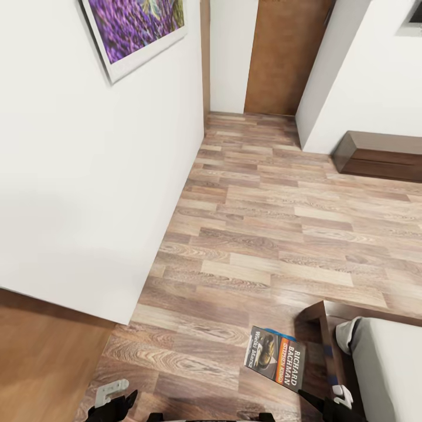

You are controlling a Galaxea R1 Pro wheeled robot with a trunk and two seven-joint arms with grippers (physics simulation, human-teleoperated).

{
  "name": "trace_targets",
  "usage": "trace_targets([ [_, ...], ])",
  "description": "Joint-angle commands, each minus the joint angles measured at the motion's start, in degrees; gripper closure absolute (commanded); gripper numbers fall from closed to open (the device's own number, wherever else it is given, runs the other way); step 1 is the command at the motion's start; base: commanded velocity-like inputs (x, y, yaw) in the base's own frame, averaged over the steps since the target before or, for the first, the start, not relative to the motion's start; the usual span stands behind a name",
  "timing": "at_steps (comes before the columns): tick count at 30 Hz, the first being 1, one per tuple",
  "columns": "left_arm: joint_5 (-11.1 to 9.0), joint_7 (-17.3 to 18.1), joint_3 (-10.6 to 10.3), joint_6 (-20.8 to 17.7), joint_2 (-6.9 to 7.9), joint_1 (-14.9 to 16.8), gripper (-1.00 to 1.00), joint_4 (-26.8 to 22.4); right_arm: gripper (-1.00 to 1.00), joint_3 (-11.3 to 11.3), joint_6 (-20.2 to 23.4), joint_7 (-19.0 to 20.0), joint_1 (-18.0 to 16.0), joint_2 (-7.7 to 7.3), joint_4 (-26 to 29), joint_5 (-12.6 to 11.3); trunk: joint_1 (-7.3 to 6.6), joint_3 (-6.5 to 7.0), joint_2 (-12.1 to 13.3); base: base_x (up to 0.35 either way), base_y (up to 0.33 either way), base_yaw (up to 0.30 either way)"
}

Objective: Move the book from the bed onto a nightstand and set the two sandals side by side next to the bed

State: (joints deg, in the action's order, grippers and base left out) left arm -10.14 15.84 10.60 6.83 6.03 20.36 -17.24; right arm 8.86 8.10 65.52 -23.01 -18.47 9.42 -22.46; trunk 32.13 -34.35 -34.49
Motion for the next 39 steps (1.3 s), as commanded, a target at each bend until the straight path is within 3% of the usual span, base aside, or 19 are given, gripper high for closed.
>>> trace_targets([
  [1, -0.31, 0.41, 0.15, 0.03, -0.02, 0.03, -1.00, 0.40, 1.00, 0.30, 0.60, 0.22, -0.02, -0.01, -0.01, 0.02, 0.02, 0.05, -0.05, 0.000, 0.000, 0.000],
  [39, 0.09, 0.41, -0.14, 0.11, -0.91, 0.03, -1.00, 3.36, 1.00, 0.34, 0.60, 0.14, -0.02, -0.04, 0.04, 0.05, 0.02, 3.61, -0.05, 0.000, 0.000, 0.000],
])
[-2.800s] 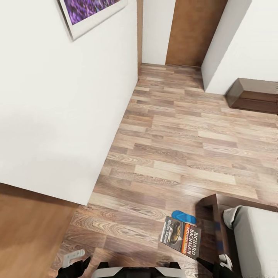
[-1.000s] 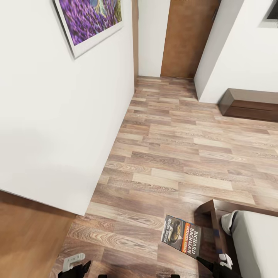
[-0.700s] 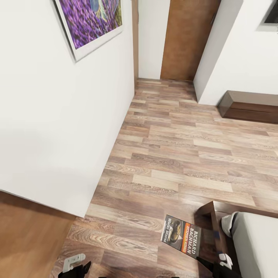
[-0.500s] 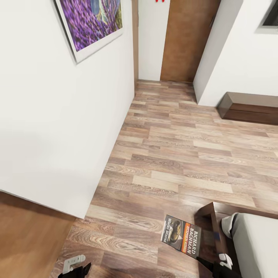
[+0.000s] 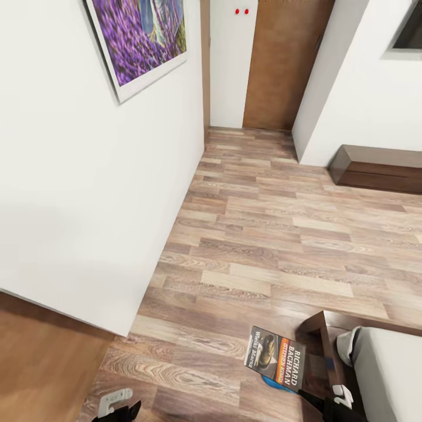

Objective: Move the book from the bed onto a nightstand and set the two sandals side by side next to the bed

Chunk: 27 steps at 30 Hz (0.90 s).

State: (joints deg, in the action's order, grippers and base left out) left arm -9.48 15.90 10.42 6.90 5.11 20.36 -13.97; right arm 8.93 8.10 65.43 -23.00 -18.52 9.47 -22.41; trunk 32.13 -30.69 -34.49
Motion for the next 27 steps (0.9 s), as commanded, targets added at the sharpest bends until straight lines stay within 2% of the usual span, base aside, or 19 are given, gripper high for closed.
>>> trace_targets([
  [1, -0.59, 0.36, 0.02, 0.04, -0.03, 0.03, -1.00, 0.08, 1.00, 0.28, 0.60, 0.22, -0.02, -0.01, 0.00, 0.00, 0.02, 0.04, -0.05, 0.000, 0.000, 0.000],
  [10, -0.75, 0.36, -0.04, 0.04, -0.84, 0.03, -1.00, -0.17, 1.00, 0.30, 0.60, 0.22, 0.00, -0.03, 0.02, 0.00, 0.02, 0.89, -0.05, 0.000, 0.000, 0.000],
  [15, -0.71, 0.36, 0.06, 0.04, -2.53, 0.03, -1.00, -0.09, 1.00, 0.25, 0.59, 0.28, -0.02, -0.03, 0.06, 0.00, 0.02, 1.36, -0.05, 0.000, 0.000, 0.000],
  [18, -0.76, 0.36, 0.17, 0.04, -2.91, 0.03, -1.00, 0.01, 1.00, 0.23, 0.60, 0.36, -0.02, -0.03, 0.09, 0.00, 0.02, 1.64, -0.05, 0.000, 0.000, 0.000],
  [27, -1.05, 0.31, 0.33, 0.04, -3.16, 0.03, -1.00, 0.40, 1.00, 0.21, 0.60, 0.32, -0.01, -0.03, 0.03, 0.06, 0.02, 2.48, -0.05, 0.000, 0.000, 0.000],
])
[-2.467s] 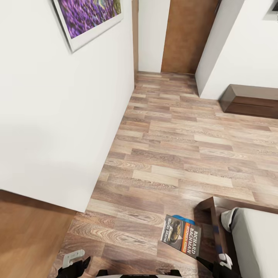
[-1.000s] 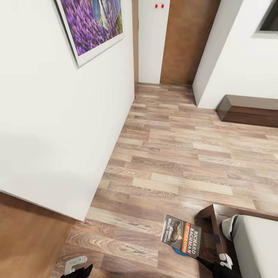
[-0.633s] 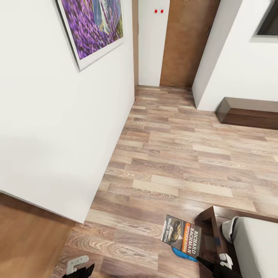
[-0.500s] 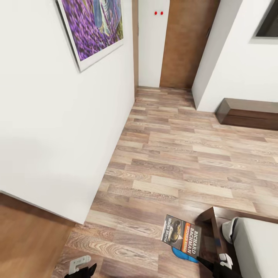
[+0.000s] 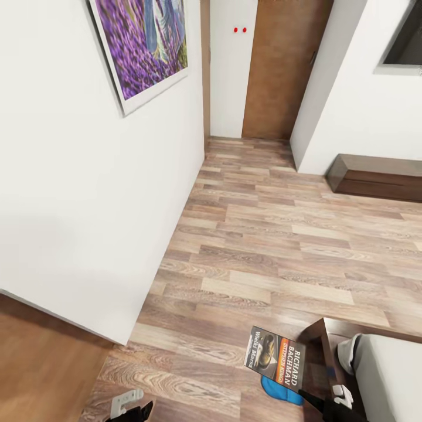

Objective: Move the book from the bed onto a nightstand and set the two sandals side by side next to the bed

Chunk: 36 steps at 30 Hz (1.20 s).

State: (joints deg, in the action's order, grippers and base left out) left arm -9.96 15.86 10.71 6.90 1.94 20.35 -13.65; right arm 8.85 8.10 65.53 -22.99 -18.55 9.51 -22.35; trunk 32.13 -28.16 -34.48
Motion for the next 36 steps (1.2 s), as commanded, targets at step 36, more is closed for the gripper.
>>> trace_targets([
  [36, -0.28, 0.40, -0.17, -0.08, -2.02, 0.04, -1.00, 3.00, 1.00, 0.12, 0.54, -6.68, -0.04, 0.35, -0.01, 0.10, 0.02, 3.32, -0.05, 0.000, 0.000, 0.000],
])
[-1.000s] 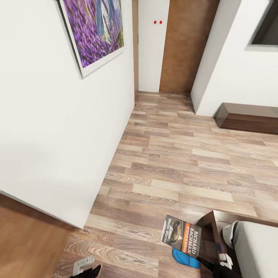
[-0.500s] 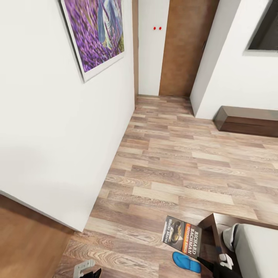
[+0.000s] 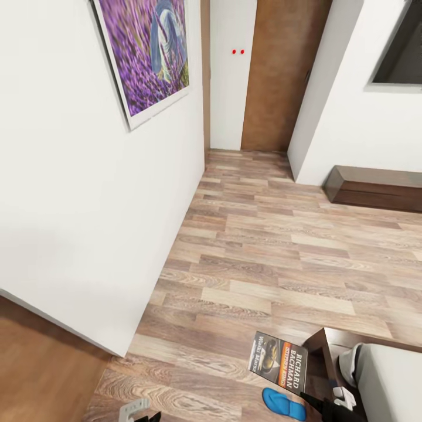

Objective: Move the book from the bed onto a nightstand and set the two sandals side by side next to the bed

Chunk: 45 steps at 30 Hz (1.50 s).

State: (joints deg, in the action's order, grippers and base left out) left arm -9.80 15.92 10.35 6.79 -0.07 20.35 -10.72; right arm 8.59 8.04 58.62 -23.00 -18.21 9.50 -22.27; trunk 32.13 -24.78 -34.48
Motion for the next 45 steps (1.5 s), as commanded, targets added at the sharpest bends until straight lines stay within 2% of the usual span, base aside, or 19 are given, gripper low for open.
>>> trace_targets([
  [1, -0.49, 0.36, 0.21, -0.04, -0.03, 0.04, -1.00, 0.07, 1.00, 0.38, 0.62, 0.20, -0.03, 0.01, -0.01, 0.02, 0.02, 0.03, -0.06, 0.000, 0.000, 0.000],
  [17, -0.92, 0.38, 0.53, -0.32, -0.03, 0.04, -1.00, 0.17, 1.00, 0.41, 0.61, 0.09, -0.03, -0.20, -0.01, -0.02, 0.02, 1.53, -0.06, 0.000, 0.000, 0.000],
  [45, -0.49, 0.25, 0.42, 0.14, 0.21, 0.04, -1.00, 0.17, 1.00, 0.46, 0.59, 0.08, -0.03, -0.28, -0.01, -0.05, 0.02, 4.15, -0.06, 0.000, 0.000, 0.000],
])
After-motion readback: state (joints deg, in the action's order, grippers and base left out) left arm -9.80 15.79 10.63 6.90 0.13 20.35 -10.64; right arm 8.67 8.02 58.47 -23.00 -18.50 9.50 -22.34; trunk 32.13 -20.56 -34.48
